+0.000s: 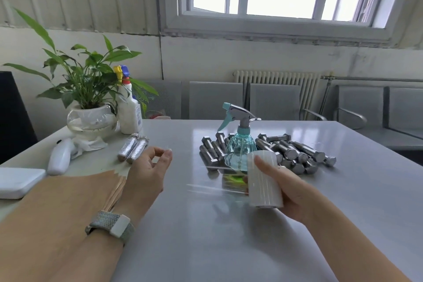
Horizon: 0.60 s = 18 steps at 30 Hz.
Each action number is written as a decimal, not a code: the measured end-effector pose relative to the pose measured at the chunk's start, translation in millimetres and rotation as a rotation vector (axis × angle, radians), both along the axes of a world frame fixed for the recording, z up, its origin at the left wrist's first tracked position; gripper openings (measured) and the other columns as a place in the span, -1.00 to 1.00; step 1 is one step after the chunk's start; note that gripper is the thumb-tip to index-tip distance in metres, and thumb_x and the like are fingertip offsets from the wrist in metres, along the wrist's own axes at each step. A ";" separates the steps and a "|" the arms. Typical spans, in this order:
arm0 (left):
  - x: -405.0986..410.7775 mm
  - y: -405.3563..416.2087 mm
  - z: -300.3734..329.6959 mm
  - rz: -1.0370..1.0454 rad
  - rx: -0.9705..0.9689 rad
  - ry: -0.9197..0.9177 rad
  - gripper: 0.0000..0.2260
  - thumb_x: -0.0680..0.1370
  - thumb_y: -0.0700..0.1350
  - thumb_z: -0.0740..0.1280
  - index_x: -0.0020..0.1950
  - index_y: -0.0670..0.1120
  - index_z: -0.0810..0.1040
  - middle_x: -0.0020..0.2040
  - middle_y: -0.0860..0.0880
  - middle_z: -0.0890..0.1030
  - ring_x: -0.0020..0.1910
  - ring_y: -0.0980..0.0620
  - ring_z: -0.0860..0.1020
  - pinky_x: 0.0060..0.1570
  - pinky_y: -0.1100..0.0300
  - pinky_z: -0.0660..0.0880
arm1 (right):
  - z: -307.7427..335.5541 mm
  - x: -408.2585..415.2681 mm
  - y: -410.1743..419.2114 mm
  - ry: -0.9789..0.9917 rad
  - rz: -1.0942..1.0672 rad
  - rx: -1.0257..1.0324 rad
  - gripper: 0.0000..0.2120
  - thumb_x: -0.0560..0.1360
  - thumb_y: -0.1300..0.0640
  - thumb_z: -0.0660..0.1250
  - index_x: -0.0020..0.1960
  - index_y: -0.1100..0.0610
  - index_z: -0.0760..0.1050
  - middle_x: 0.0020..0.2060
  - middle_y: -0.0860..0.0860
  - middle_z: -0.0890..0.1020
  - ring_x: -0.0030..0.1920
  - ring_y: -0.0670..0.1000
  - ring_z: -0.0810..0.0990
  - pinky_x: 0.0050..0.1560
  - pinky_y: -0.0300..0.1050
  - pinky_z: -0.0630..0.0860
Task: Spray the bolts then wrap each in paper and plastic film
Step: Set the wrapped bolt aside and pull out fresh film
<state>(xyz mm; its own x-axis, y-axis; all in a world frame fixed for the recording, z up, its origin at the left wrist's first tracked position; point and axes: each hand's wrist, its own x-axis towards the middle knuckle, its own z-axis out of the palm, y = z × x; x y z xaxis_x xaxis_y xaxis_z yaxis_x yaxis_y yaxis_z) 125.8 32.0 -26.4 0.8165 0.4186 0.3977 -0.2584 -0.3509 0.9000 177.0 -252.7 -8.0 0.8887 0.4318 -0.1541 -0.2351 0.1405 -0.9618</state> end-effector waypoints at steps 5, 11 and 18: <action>-2.5 2.2 4.5 0.066 0.074 0.065 -0.84 0.63 0.01 0.25 -0.10 -0.03 0.46 -0.64 0.03 0.34 -0.66 0.14 0.30 -0.61 0.33 0.27 | 8.6 3.5 -16.1 0.061 0.092 -0.002 -0.33 0.26 -0.03 0.49 0.31 0.20 0.51 0.05 0.24 0.63 0.01 0.21 0.64 0.01 0.16 0.59; -6.1 5.7 14.4 0.115 0.166 0.134 -0.82 0.63 0.03 0.23 -0.12 -0.02 0.43 -0.64 0.02 0.40 -0.67 0.15 0.36 -0.45 0.16 0.28 | 10.5 12.0 -31.9 -0.003 0.009 0.002 -0.30 0.07 -0.01 0.65 0.13 0.24 0.57 -0.16 0.18 0.69 -0.18 0.11 0.70 -0.25 0.05 0.66; -4.0 9.4 23.5 -0.029 -0.281 0.115 -0.81 0.65 -0.13 0.23 -0.16 -0.10 0.40 -0.61 0.07 0.21 -0.68 0.12 0.13 -0.61 0.35 0.09 | 9.4 12.0 -30.7 0.088 -0.012 0.111 -0.44 0.37 -0.14 0.46 0.18 0.24 0.58 -0.02 0.27 0.64 -0.16 0.21 0.67 -0.19 0.06 0.64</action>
<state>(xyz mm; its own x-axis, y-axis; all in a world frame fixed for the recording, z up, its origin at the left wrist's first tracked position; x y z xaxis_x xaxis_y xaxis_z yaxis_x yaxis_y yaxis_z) 121.8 41.4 -2.9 0.8625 0.4751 0.1740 -0.1558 -0.0778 0.9847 189.0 -283.4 1.4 0.8791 0.4397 -0.1838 -0.3155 0.2479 -0.9160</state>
